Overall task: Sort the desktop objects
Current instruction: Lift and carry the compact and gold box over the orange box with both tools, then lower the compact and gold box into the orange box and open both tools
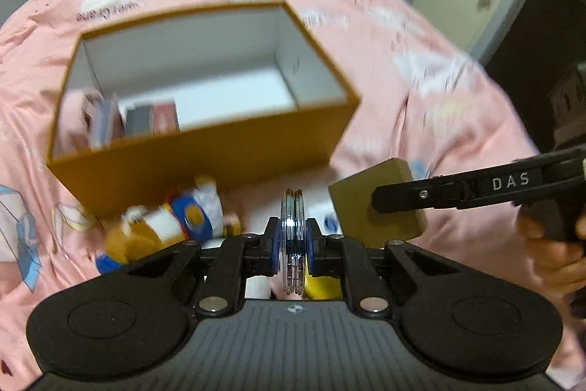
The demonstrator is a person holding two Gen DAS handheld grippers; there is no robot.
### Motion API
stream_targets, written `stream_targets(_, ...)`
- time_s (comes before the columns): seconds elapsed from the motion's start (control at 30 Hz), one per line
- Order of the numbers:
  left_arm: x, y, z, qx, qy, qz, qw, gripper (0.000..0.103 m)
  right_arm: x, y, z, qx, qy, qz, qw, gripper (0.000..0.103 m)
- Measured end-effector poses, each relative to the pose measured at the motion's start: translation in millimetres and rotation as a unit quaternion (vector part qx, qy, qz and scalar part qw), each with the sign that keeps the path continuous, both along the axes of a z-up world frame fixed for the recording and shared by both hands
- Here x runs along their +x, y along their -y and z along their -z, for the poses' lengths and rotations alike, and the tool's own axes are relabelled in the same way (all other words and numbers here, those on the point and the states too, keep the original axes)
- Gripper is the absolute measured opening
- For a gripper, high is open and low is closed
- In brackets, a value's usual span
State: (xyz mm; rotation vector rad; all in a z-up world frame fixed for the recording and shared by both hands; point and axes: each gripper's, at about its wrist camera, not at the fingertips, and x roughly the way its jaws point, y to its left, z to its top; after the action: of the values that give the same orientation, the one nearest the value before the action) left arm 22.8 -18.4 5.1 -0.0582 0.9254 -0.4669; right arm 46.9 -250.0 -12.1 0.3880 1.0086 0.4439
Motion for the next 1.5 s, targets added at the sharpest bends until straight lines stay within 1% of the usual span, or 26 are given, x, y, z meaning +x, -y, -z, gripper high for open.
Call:
stream_targets(0.1, 12.2, -14.7, -23.8, -0.033, 0.019, -0.019, 0.9991, 0.015, 13.0, -8.3, -29.8, 0.007, 0.040, -0.009, 0.999, 0.047)
stream_targets(0.17, 24.6, -23.0, -37.9, -0.043, 0.035, -0.030, 0.9980, 0.015, 25.1, -16.0, -47.8, 0.008, 0.067, -0.012, 0.998, 0.047)
stream_targets(0.3, 52.3, -24.1, -57.9, -0.037, 0.073, -0.067, 0.9944, 0.015, 50.5, -34.3, -72.2, 0.000, 0.112, -0.012, 0.994, 0.047)
stream_targets(0.37, 65.4, -21.4, -60.6, -0.035, 0.076, -0.085, 0.9929, 0.015, 64.1, -42.7, -78.0, -0.012, 0.128, -0.008, 0.992, 0.047)
stream_targets(0.43, 78.1, -15.8, -57.1, -0.022, 0.081, -0.100, 0.9914, 0.015, 77.3, -48.9, -77.4, -0.029, 0.133, -0.003, 0.991, 0.047)
stream_targets(0.5, 92.5, -8.6, -47.5, -0.002, 0.072, -0.103, 0.9921, 0.015, 92.0, -56.9, -70.6, -0.048, 0.123, 0.002, 0.991, 0.047)
stream_targets(0.6, 107.9, -5.5, -30.5, 0.008, 0.043, -0.089, 0.9950, 0.015, 109.9, -66.9, -52.0, -0.083, 0.095, 0.002, 0.992, 0.047)
stream_targets(0.67, 114.7, -4.7, -17.6, 0.022, 0.028, -0.085, 0.9958, 0.015, 118.6, -71.2, -38.8, -0.106, 0.077, -0.006, 0.991, 0.047)
stream_targets(0.77, 118.5, -2.9, -3.1, 0.048, 0.020, -0.088, 0.9947, 0.015, 129.6, -77.1, -22.6, -0.131, 0.054, -0.020, 0.990, 0.047)
stream_targets(0.93, 122.8, 0.0, 13.4, 0.068, 0.007, -0.085, 0.9940, 0.015, 146.4, -86.8, -3.2, -0.168, 0.016, -0.040, 0.985, 0.047)
stream_targets(1.03, 122.5, 3.4, 21.2, 0.078, 0.001, -0.073, 0.9942, 0.015, 149.8, -92.1, -0.8, -0.193, 0.015, -0.051, 0.980, 0.047)
stream_targets(1.2, 122.7, 7.3, 30.2, 0.096, -0.014, -0.067, 0.9930, 0.015, 151.4, -101.0, -1.5, -0.212, 0.011, -0.068, 0.975, 0.047)
stream_targets(1.33, 124.6, 3.7, 33.6, 0.101, -0.019, -0.073, 0.9920, 0.015, 152.2, -111.2, 1.4, -0.215, -0.001, -0.095, 0.972, 0.047)
stream_targets(1.5, 126.3, 1.1, 35.8, 0.098, -0.022, -0.070, 0.9925, 0.015, 156.4, -120.1, 7.0, -0.229, -0.015, -0.109, 0.967, 0.047)
